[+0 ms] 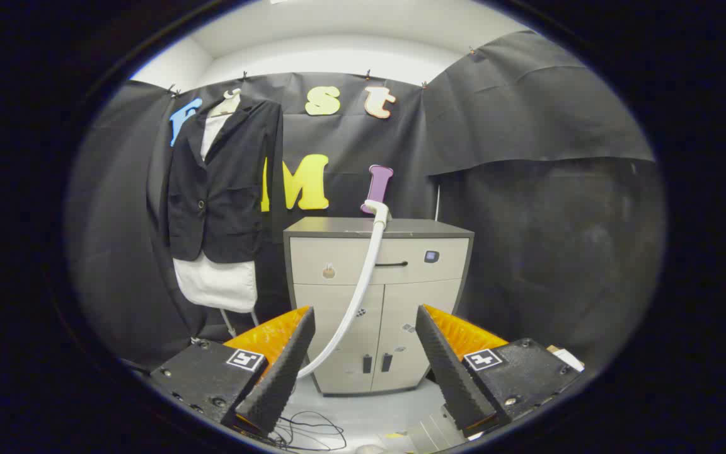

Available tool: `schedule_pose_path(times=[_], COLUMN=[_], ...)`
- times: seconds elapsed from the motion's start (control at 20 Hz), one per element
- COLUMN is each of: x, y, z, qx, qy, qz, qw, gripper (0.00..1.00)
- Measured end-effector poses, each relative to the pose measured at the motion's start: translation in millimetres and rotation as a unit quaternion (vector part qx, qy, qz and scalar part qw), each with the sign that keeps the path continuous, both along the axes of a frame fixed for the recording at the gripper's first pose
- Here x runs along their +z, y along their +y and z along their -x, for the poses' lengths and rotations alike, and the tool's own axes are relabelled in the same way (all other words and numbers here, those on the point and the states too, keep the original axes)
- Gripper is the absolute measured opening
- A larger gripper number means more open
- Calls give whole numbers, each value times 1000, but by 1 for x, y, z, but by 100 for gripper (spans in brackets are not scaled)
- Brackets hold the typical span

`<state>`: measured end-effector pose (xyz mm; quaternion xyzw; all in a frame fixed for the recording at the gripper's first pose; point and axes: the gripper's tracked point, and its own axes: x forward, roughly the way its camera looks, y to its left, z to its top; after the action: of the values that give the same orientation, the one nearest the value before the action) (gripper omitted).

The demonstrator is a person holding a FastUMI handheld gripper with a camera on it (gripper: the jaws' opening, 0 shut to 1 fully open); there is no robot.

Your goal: Iron the clothes twice with a garment steamer, once on the left side and once on the right side.

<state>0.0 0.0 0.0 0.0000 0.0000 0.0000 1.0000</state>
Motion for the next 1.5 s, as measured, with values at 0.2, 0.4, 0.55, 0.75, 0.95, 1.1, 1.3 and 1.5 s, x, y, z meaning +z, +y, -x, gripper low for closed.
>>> schedule_pose_path(times=[0.2, 0.4, 0.55, 0.75, 0.95, 1.1, 1.3, 1.5], x=[3, 5, 6, 9, 22, 45, 75, 108], y=[-1, -3, -5, -9, -19, -29, -44, -58], z=[-1, -4, -8, -15, -30, -51, -102, -175], qx=[0, -2, -5, -8, -18, -21, -22, -13], qy=[-1, 2, 2, 3, 8, 5, 13, 18], qz=[2, 1, -1, -9, -10, -12, -20, -20], qw=[1000, 1000, 1000, 1000, 1000, 1000, 999, 1000], gripper=[100, 100, 100, 100, 100, 100, 100, 100])
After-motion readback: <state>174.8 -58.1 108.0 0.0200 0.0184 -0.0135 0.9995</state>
